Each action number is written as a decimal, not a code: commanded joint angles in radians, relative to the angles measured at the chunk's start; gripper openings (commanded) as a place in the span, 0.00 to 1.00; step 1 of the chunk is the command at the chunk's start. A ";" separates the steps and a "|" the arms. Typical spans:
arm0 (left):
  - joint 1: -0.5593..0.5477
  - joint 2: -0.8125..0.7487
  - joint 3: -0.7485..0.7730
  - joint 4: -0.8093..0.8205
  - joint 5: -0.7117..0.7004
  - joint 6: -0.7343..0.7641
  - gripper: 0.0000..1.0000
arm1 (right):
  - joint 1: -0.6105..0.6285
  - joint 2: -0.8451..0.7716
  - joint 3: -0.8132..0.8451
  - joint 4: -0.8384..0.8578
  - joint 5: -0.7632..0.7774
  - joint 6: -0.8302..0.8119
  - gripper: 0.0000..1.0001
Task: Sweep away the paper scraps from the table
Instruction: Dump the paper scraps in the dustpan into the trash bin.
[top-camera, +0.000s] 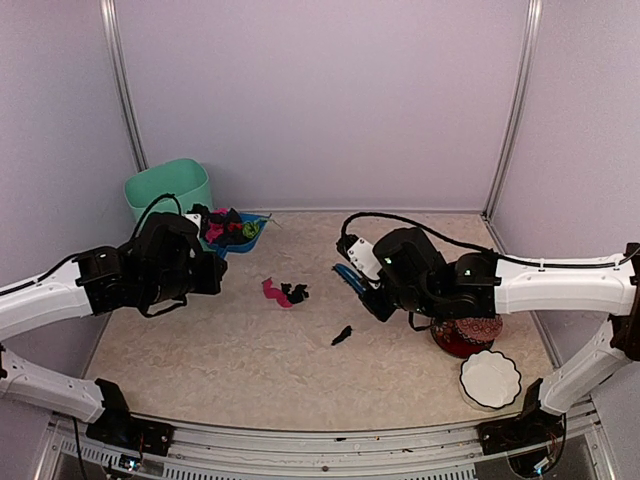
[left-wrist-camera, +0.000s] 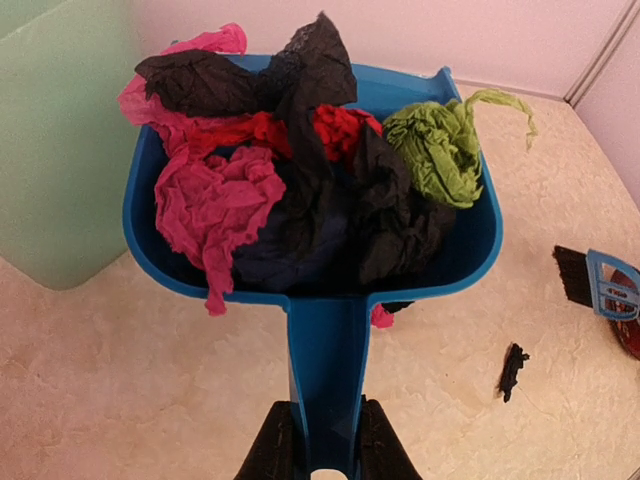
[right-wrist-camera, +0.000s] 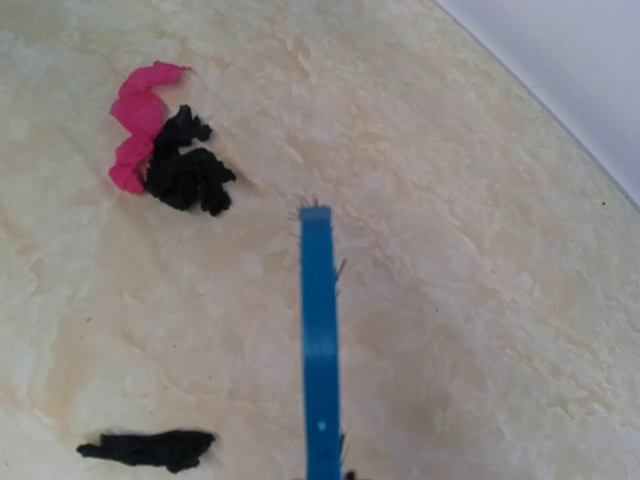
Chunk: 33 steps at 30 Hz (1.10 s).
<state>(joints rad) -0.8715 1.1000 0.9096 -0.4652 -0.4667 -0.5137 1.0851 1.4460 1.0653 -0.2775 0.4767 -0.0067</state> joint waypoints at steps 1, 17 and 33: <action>0.085 -0.006 0.113 -0.116 0.055 0.085 0.00 | -0.008 -0.020 -0.012 0.048 -0.001 -0.003 0.00; 0.565 0.116 0.370 -0.116 0.538 0.215 0.00 | -0.012 -0.017 -0.024 0.076 -0.017 0.002 0.00; 0.877 0.234 0.404 0.118 0.997 -0.024 0.00 | -0.013 -0.049 -0.061 0.059 -0.030 0.055 0.00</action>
<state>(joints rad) -0.0593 1.3312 1.2846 -0.4568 0.3847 -0.4427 1.0767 1.4376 1.0267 -0.2276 0.4492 0.0208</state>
